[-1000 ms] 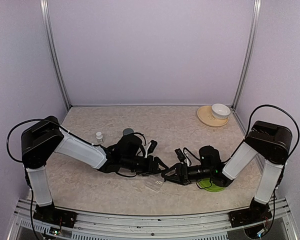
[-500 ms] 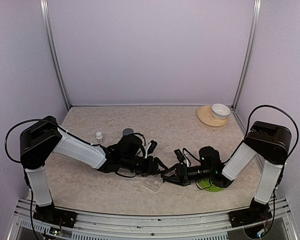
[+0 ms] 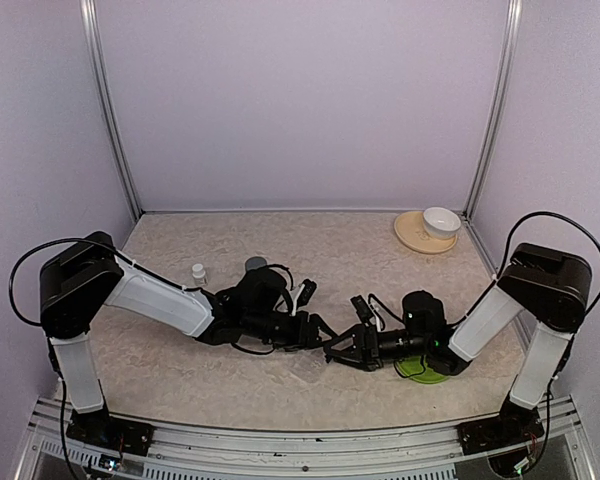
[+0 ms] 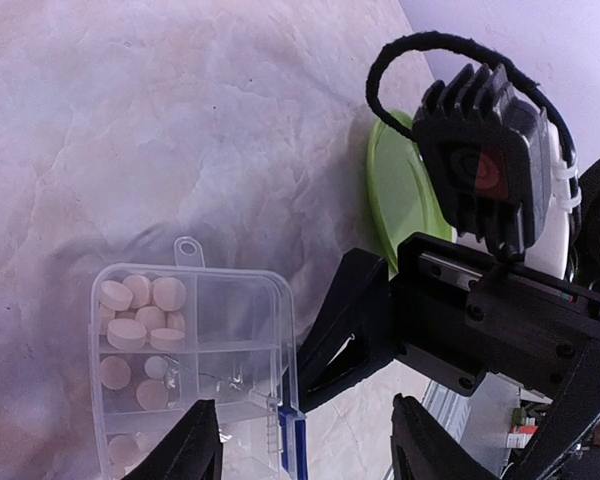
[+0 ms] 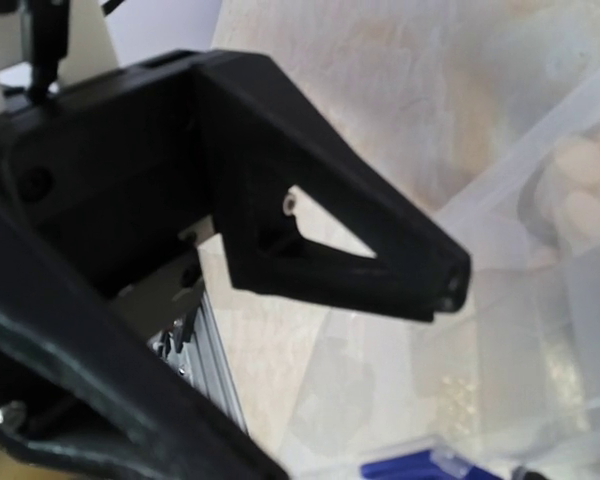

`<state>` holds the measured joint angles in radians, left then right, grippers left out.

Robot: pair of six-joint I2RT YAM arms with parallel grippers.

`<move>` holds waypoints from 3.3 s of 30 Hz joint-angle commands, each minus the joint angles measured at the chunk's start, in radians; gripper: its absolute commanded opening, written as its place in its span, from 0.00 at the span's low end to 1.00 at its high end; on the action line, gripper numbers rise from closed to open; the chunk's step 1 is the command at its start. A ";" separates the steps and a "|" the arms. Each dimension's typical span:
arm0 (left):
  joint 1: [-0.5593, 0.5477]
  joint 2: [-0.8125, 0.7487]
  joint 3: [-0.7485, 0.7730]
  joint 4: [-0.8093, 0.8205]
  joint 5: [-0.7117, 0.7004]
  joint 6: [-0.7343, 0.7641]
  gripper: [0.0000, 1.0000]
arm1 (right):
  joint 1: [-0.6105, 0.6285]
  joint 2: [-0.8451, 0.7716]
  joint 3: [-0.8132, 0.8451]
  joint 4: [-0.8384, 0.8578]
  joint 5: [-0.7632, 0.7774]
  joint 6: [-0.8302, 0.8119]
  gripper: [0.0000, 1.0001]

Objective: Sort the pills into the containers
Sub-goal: Close the lid of the pill container.

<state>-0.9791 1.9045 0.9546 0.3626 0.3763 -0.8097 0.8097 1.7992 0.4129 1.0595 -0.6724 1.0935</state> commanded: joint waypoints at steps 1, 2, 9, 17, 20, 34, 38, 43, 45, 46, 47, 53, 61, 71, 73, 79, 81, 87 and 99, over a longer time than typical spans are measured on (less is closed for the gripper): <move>-0.015 0.002 0.012 -0.042 -0.004 0.014 0.57 | 0.006 -0.034 -0.005 0.015 0.012 -0.011 0.89; -0.015 0.001 0.013 -0.043 -0.005 0.013 0.58 | 0.005 -0.030 -0.006 0.011 0.014 -0.013 0.89; -0.015 -0.016 0.003 -0.051 -0.041 0.013 0.58 | -0.024 0.040 0.011 0.050 0.007 -0.005 0.89; -0.008 -0.032 -0.010 -0.064 -0.084 0.009 0.60 | -0.036 0.163 0.113 0.104 -0.037 -0.001 0.89; 0.000 -0.045 -0.028 -0.062 -0.096 0.003 0.61 | -0.044 0.185 0.144 0.105 -0.043 -0.008 0.90; 0.025 -0.106 -0.070 -0.068 -0.097 0.007 0.62 | -0.064 0.102 0.075 0.033 0.016 -0.024 0.90; 0.020 -0.117 -0.060 -0.082 -0.080 0.019 0.61 | -0.053 0.046 0.057 -0.015 0.030 -0.035 0.90; 0.016 -0.130 -0.060 -0.090 -0.090 0.024 0.62 | -0.017 0.032 0.058 -0.031 0.052 -0.027 0.91; 0.016 -0.132 -0.060 -0.088 -0.094 0.024 0.62 | -0.001 0.048 0.066 -0.013 0.055 -0.013 0.91; 0.016 -0.132 -0.061 -0.088 -0.093 0.024 0.62 | 0.007 0.057 0.069 0.004 0.057 -0.002 0.91; 0.016 -0.133 -0.061 -0.085 -0.090 0.023 0.62 | 0.011 0.066 0.071 0.022 0.059 0.008 0.91; 0.016 -0.152 -0.074 -0.077 -0.084 0.022 0.62 | 0.028 0.097 0.081 0.078 0.057 0.026 0.97; 0.010 -0.150 -0.076 -0.052 -0.049 0.020 0.62 | 0.027 0.130 0.090 0.186 0.045 0.029 0.97; 0.011 -0.141 -0.085 -0.031 -0.032 0.012 0.61 | 0.028 0.137 0.055 0.345 0.049 0.039 0.97; 0.010 -0.138 -0.086 -0.026 -0.027 0.009 0.60 | 0.027 0.131 0.054 0.350 0.050 0.033 0.97; 0.010 -0.136 -0.085 -0.024 -0.019 0.007 0.60 | 0.027 0.138 0.058 0.351 0.062 0.028 0.97; 0.010 -0.136 -0.086 -0.025 -0.021 0.007 0.60 | 0.028 0.148 0.055 0.368 0.060 0.036 0.97; 0.008 -0.128 -0.086 -0.036 -0.035 0.006 0.60 | 0.027 0.116 0.025 0.388 0.063 0.051 0.98; -0.006 -0.102 -0.061 -0.047 -0.035 0.018 0.60 | 0.028 0.012 -0.014 0.290 0.076 0.013 0.98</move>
<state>-0.9722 1.7817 0.8814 0.3202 0.3344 -0.8055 0.8318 1.8442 0.4080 1.3701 -0.6060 1.1316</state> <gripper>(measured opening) 0.602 0.977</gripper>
